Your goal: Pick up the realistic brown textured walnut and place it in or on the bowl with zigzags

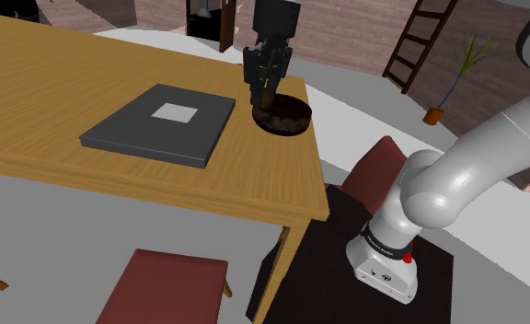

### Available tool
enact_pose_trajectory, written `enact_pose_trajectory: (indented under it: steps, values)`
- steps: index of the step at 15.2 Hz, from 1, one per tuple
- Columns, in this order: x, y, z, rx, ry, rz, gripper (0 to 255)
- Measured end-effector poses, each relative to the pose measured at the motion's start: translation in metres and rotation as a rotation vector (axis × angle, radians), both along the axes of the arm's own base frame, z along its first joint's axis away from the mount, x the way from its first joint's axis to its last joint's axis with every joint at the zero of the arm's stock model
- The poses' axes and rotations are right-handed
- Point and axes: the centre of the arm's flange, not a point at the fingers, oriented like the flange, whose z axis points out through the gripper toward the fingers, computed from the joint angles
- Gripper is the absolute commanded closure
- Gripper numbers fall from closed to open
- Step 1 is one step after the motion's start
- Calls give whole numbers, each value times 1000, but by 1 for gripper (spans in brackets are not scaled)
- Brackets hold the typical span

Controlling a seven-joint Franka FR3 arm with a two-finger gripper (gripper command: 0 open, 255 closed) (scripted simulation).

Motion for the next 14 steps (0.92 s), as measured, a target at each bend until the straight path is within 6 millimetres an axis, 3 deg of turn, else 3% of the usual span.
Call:
enact_pose_trajectory:
  steps: [4, 14]
  values:
    - [1, -6, 18, 0, 0, 0, 255]
    - [35, -126, 24, 0, 0, -1, 255]
